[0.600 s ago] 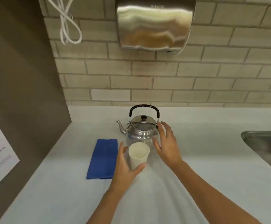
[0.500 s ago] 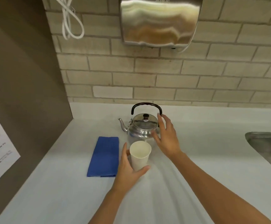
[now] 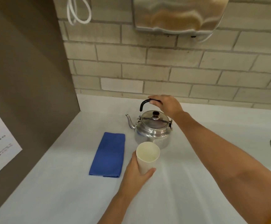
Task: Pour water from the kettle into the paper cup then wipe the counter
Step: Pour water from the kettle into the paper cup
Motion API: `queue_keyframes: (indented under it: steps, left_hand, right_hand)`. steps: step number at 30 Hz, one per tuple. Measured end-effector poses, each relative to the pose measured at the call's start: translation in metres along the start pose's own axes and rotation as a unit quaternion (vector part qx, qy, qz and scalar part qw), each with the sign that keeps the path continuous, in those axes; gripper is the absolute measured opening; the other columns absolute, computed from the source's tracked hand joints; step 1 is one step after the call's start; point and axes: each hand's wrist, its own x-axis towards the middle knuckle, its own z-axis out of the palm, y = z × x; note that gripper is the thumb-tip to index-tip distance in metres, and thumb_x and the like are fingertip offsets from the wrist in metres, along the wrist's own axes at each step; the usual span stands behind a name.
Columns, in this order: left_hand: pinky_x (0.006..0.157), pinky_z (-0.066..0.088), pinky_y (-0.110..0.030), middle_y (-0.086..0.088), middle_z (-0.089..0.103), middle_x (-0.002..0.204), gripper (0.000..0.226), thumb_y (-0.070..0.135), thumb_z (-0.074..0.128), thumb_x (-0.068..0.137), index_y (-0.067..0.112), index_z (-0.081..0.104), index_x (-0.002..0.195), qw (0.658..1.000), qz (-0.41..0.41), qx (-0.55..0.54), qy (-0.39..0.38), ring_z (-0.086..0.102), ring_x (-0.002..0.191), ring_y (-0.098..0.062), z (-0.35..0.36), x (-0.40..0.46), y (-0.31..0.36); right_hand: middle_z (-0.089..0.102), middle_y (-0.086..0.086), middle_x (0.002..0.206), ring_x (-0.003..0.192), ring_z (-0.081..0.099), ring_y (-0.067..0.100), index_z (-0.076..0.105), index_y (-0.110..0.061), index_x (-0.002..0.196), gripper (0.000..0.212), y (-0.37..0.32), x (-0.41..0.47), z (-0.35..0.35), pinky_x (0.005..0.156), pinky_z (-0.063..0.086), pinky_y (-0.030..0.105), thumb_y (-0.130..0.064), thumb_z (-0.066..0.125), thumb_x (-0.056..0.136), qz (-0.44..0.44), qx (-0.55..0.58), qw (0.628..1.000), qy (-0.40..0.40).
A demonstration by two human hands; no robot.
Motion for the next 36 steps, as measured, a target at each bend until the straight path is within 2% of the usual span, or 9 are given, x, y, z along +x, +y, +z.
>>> queue_keyframes:
  steps: [4,7,11,17,21,23,27,30,36]
  left_hand:
    - [0.093,0.039,-0.018,0.015,0.049,0.12,0.071,0.038,0.077,0.067,0.04,0.031,0.121,1.0,0.0,0.007,0.007,0.048,0.111,-0.004,0.001,0.001,-0.002]
    - [0.089,0.036,-0.01,0.023,0.046,0.116,0.071,0.04,0.076,0.067,0.045,0.028,0.119,1.0,0.001,0.009,0.005,0.047,0.108,0.002,0.001,0.001,-0.003]
    - [0.097,0.039,-0.019,0.015,0.049,0.122,0.071,0.041,0.076,0.067,0.041,0.029,0.121,1.0,0.004,0.006,0.003,0.047,0.114,-0.004,0.001,0.001,-0.003]
    - [0.102,0.041,-0.028,0.009,0.05,0.123,0.074,0.038,0.076,0.068,0.03,0.032,0.128,1.0,0.008,0.015,0.006,0.049,0.115,-0.009,0.0,0.0,-0.002]
    - [0.096,0.039,-0.022,0.009,0.05,0.12,0.074,0.036,0.076,0.068,0.024,0.034,0.128,1.0,0.014,0.022,0.009,0.049,0.111,-0.009,0.0,0.0,0.001]
    - [0.094,0.037,-0.02,0.011,0.048,0.118,0.075,0.035,0.076,0.069,0.023,0.034,0.129,1.0,0.016,0.022,0.01,0.049,0.11,-0.009,0.0,-0.001,0.002]
    - [0.091,0.038,-0.021,0.01,0.05,0.117,0.073,0.032,0.077,0.069,0.024,0.034,0.128,1.0,0.019,0.018,0.01,0.05,0.108,-0.01,0.0,-0.001,0.003]
    - [0.09,0.04,-0.022,0.008,0.05,0.117,0.072,0.031,0.076,0.07,0.023,0.034,0.127,1.0,0.021,0.019,0.011,0.05,0.107,-0.011,0.0,-0.002,0.003]
    - [0.084,0.042,-0.023,0.006,0.053,0.113,0.07,0.029,0.077,0.07,0.023,0.036,0.126,0.999,0.023,0.016,0.019,0.053,0.103,-0.012,0.0,-0.002,0.004]
  right_hand:
    - [0.07,-0.005,0.113,0.1,0.064,0.016,0.067,-0.031,0.108,0.029,0.001,0.003,-0.002,0.087,0.051,0.034,-0.044,0.06,0.083,-0.007,0.041,0.999,0.019]
    - [0.073,-0.006,0.106,0.084,0.064,0.01,0.07,-0.031,0.103,0.029,0.001,0.002,0.001,0.072,0.046,0.022,-0.045,0.064,0.079,-0.016,0.052,0.998,0.041]
    - [0.074,-0.008,0.103,0.074,0.058,0.003,0.07,-0.035,0.1,0.027,0.002,-0.002,-0.008,0.06,0.037,0.014,-0.048,0.064,0.078,-0.012,0.042,0.997,0.062]
    - [0.074,-0.008,0.1,0.068,0.064,0.011,0.068,-0.037,0.104,0.028,-0.008,-0.018,-0.046,0.062,0.047,0.021,-0.048,0.063,0.079,-0.02,0.018,0.996,0.084]
    - [0.075,-0.011,0.091,0.06,0.052,-0.014,0.07,-0.039,0.098,0.025,-0.022,-0.034,-0.076,0.053,0.036,0.004,-0.051,0.064,0.076,-0.035,0.009,0.994,0.106]
    - [0.074,-0.017,0.092,0.061,0.051,-0.02,0.07,-0.044,0.094,0.025,-0.028,-0.042,-0.09,0.055,0.036,0.004,-0.056,0.062,0.074,-0.034,-0.003,0.995,0.097]
    - [0.072,-0.022,0.098,0.078,0.053,-0.013,0.069,-0.047,0.092,0.022,-0.038,-0.057,-0.114,0.058,0.035,0.006,-0.059,0.06,0.075,-0.063,-0.041,0.995,0.067]
    - [0.073,-0.022,0.09,0.065,0.053,-0.013,0.068,-0.049,0.092,0.023,-0.046,-0.069,-0.123,0.056,0.033,0.013,-0.06,0.059,0.075,-0.077,-0.079,0.994,0.028]
    - [0.07,-0.029,0.095,0.069,0.052,-0.007,0.065,-0.053,0.093,0.021,-0.06,-0.091,-0.127,0.058,0.033,0.014,-0.062,0.057,0.075,-0.094,-0.134,0.986,-0.046]
